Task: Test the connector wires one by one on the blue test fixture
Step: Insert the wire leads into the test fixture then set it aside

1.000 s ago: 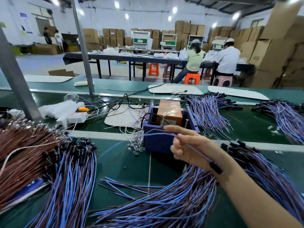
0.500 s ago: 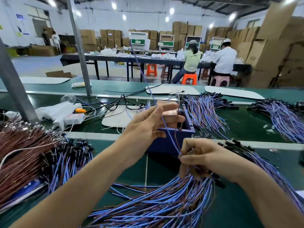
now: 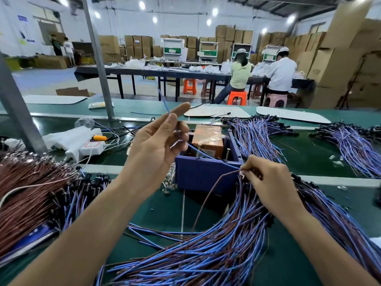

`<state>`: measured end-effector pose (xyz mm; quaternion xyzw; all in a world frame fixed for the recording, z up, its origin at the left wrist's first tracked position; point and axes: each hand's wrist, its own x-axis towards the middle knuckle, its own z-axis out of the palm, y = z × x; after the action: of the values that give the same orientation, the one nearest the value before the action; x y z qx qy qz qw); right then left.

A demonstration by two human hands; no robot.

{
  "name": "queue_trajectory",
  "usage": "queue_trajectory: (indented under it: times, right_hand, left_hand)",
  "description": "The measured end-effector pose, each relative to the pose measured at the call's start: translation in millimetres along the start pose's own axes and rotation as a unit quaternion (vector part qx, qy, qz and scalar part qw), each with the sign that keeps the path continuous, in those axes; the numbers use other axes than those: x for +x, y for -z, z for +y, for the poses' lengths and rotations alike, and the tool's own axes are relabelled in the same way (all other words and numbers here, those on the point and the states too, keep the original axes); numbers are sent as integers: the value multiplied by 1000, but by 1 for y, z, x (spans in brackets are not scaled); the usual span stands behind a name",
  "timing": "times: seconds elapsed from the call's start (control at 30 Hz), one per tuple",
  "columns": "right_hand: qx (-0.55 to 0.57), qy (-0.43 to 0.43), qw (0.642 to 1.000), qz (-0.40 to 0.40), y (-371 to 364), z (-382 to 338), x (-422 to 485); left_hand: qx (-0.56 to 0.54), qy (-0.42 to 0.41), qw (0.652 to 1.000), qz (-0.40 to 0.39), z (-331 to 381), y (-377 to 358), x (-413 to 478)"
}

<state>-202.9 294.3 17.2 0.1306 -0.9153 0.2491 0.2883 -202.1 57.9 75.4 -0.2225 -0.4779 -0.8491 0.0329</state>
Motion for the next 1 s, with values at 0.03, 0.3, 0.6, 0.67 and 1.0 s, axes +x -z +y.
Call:
queue_trajectory:
  times: [0.03, 0.3, 0.6, 0.67, 1.0]
  right_hand:
    - [-1, 7, 1000, -2, -4, 3, -2]
    - [10, -3, 1000, -27, -27, 15, -18]
    - [9, -53, 997, -61, -37, 13, -25]
    - [4, -55, 996, -69, -36, 14, -27]
    - [15, -61, 985, -160, -32, 1, -36]
  left_hand:
    - [34, -1, 999, -8, -2, 1, -2]
    - [353, 182, 910, -116, -51, 12, -33]
    - [238, 286, 907, -195, -66, -2, -47]
    - [196, 284, 914, -215, -51, 5, -43]
    - [113, 238, 957, -120, -26, 16, -10]
